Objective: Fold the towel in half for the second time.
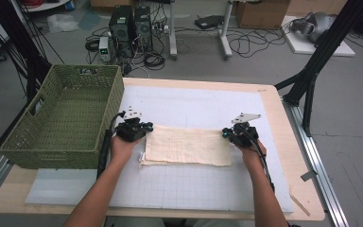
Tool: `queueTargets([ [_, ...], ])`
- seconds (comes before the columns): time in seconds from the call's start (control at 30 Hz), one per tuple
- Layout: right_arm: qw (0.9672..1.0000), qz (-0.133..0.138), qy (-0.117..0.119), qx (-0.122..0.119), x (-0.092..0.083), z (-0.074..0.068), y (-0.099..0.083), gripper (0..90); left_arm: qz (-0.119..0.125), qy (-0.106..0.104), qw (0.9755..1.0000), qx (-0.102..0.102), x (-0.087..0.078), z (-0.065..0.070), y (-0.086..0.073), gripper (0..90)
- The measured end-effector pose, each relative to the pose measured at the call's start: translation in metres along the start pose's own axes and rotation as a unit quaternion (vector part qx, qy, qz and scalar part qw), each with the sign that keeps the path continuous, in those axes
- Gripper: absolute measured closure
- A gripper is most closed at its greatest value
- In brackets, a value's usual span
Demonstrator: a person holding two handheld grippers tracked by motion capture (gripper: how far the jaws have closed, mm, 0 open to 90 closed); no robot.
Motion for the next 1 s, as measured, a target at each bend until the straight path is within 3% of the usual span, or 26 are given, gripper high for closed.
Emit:
queueTargets([
  [0.17, 0.9997, 0.018, 0.005, 0.014, -0.006, -0.002, 0.002, 85.6, -0.002, -0.008, 0.9999, 0.012, -0.006, 0.003, 0.0, 86.5],
  [0.27, 0.9995, 0.028, 0.01, 0.006, -0.012, -0.006, 0.001, 85.5, 0.017, -0.005, 0.9997, 0.014, -0.012, 0.006, 0.001, 86.4],
  [0.4, 0.9987, 0.041, 0.025, 0.017, -0.021, -0.011, -0.003, 85.4, 0.029, -0.008, 0.9995, 0.011, -0.018, 0.012, -0.004, 86.2],
  [0.57, 0.998, 0.055, 0.029, -0.01, -0.033, -0.021, 0.001, 85.3, 0.045, -0.013, 0.9989, 0.008, -0.028, 0.017, -0.005, 85.8],
  [0.7, 0.9975, 0.061, 0.035, -0.012, -0.04, -0.026, -0.005, 85.3, 0.044, -0.024, 0.9987, 0.008, -0.035, 0.023, -0.007, 85.4],
  [0.8, 0.9967, 0.07, 0.041, -0.01, -0.045, -0.029, -0.011, 85.2, 0.049, -0.03, 0.9982, 0.019, -0.04, 0.03, -0.007, 85.1],
  [1.0, 0.9958, 0.074, 0.052, -0.009, -0.053, -0.039, -0.027, 85.1, 0.041, -0.035, 0.9982, 0.027, -0.045, 0.038, -0.018, 84.8],
])
Point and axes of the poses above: each handheld gripper's, and its own axes: x roughly forward along the jaws, y roughly out of its top, z roughly to its right, the point moved 10 cm from there along x, roughly forward along the jaws, and after that the axes turned 8 degrees about x, right-handed, at the moved point
